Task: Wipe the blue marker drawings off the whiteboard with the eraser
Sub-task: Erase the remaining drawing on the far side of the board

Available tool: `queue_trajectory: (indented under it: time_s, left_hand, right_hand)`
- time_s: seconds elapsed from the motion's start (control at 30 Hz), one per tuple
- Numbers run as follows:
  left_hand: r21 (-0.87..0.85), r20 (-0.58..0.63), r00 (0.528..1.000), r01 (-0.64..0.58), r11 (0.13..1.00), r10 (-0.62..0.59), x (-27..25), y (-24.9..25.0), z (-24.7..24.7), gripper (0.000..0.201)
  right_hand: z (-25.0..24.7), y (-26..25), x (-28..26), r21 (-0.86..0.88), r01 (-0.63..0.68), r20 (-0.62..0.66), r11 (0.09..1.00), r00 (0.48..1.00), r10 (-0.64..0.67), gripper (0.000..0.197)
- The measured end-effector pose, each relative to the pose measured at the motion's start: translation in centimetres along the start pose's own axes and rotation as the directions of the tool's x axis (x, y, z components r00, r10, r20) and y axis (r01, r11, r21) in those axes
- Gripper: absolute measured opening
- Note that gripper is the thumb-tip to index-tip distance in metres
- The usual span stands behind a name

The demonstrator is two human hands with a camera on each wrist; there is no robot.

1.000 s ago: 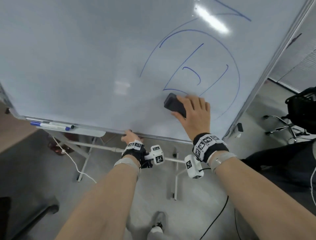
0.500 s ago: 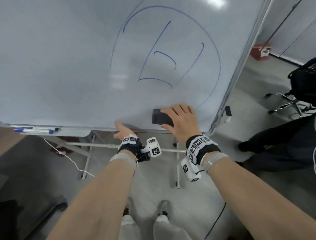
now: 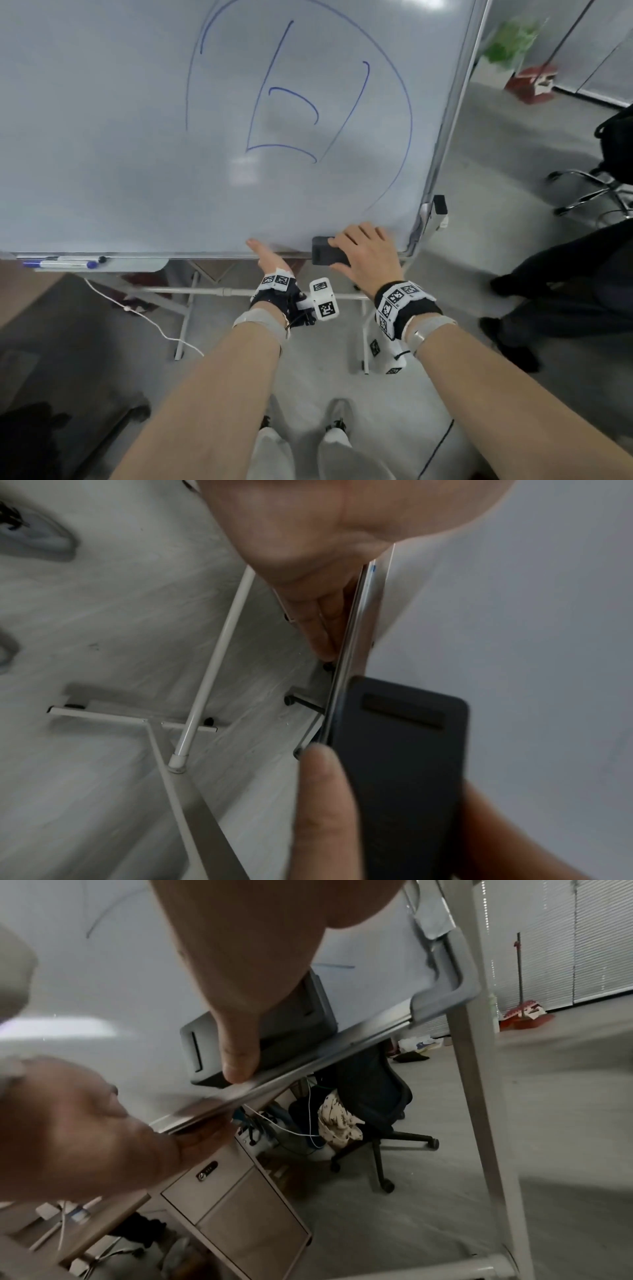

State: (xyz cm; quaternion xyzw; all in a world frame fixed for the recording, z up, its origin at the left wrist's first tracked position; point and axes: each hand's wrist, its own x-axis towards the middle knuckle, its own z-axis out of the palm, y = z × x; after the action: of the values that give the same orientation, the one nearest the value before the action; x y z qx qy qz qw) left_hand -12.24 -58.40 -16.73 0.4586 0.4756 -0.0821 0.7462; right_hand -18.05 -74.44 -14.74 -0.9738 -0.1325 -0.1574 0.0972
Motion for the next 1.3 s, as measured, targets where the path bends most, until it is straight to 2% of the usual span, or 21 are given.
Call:
queue_trajectory:
  time_s: [0.13, 0.23, 0.33, 0.47, 0.57, 0.73, 0.83, 0.87, 0.9, 0.97, 1.03, 1.07, 1.13, 1.23, 1.3]
  left_hand:
    - [-0.101, -0.083, 0.994, -0.077, 0.992, 0.069, -4.3, 1.1, 1.4, 0.097]
    - [-0.065, -0.127, 0.989, -0.087, 0.994, 0.078, -4.5, 0.3, 2.3, 0.088]
    - [-0.051, -0.142, 0.985, -0.108, 0.993, 0.099, -3.6, -0.7, 2.5, 0.086]
    - [0.000, -0.180, 0.975, -0.131, 0.991, 0.129, -2.7, -1.3, 2.3, 0.086]
    - [0.064, -0.211, 0.969, -0.120, 0.991, 0.131, -2.4, -1.3, 2.1, 0.088]
    - [0.209, -0.207, 0.975, -0.041, 0.977, 0.086, -2.8, -0.6, 1.7, 0.089]
    - [0.284, -0.216, 0.975, 0.007, 0.959, 0.057, -2.0, -0.1, 1.3, 0.097]
    - [0.336, -0.170, 0.980, -0.038, 0.941, 0.100, -1.5, 0.2, 1.1, 0.092]
    - [0.409, -0.109, 0.980, -0.109, 0.906, 0.167, -1.8, 0.8, 0.7, 0.077]
    - [0.572, -0.059, 0.955, -0.205, 0.795, 0.289, -3.1, 2.2, 0.2, 0.057]
    - [0.659, -0.063, 0.924, -0.245, 0.711, 0.377, -4.3, 3.9, -0.2, 0.057]
    - [0.679, -0.111, 0.893, -0.252, 0.689, 0.436, -4.2, 5.0, 0.0, 0.059]
    - [0.672, -0.221, 0.844, -0.232, 0.704, 0.489, -4.1, 7.4, 0.1, 0.063]
    - [0.543, -0.248, 0.838, -0.296, 0.786, 0.487, -4.4, 9.7, 0.5, 0.074]
    - [0.504, -0.235, 0.823, -0.353, 0.788, 0.518, -4.7, 10.5, 0.8, 0.079]
  right_hand:
    - [-3.4, 1.5, 1.0, -0.034, -0.047, -0.135, 0.998, 0.990, 0.042, 0.048]
    - [-6.1, 3.2, 1.2, -0.062, -0.105, -0.225, 0.993, 0.970, 0.089, 0.047]
    - [-5.9, 4.2, -0.4, -0.073, -0.115, -0.218, 0.991, 0.971, 0.096, 0.047]
    - [-2.7, 4.1, -4.3, -0.032, -0.134, -0.049, 0.991, 0.990, 0.132, 0.052]
    - [-2.4, 4.1, -4.8, -0.012, -0.152, -0.009, 0.988, 0.988, 0.152, 0.052]
    - [-5.9, 4.7, -2.2, 0.013, -0.187, -0.167, 0.982, 0.968, 0.186, 0.049]
    - [-7.9, 4.5, 0.1, 0.047, -0.247, -0.308, 0.968, 0.918, 0.249, 0.048]
    - [-8.5, 4.4, 0.9, 0.074, -0.270, -0.349, 0.960, 0.895, 0.279, 0.048]
    - [-9.0, 4.1, 1.7, 0.099, -0.288, -0.379, 0.953, 0.874, 0.304, 0.048]
    - [-10.2, 3.5, 2.9, 0.116, -0.303, -0.418, 0.946, 0.849, 0.324, 0.049]
    - [-11.2, 3.0, 3.9, 0.123, -0.325, -0.446, 0.938, 0.826, 0.345, 0.050]
    - [-11.7, 2.9, 4.3, 0.132, -0.348, -0.457, 0.928, 0.810, 0.369, 0.050]
    - [-12.7, 2.5, 4.8, 0.154, -0.407, -0.438, 0.900, 0.789, 0.431, 0.052]
    - [-13.5, 1.8, 5.4, 0.158, -0.463, -0.353, 0.872, 0.798, 0.488, 0.053]
    - [-13.7, 1.3, 5.5, 0.176, -0.511, -0.299, 0.841, 0.786, 0.540, 0.054]
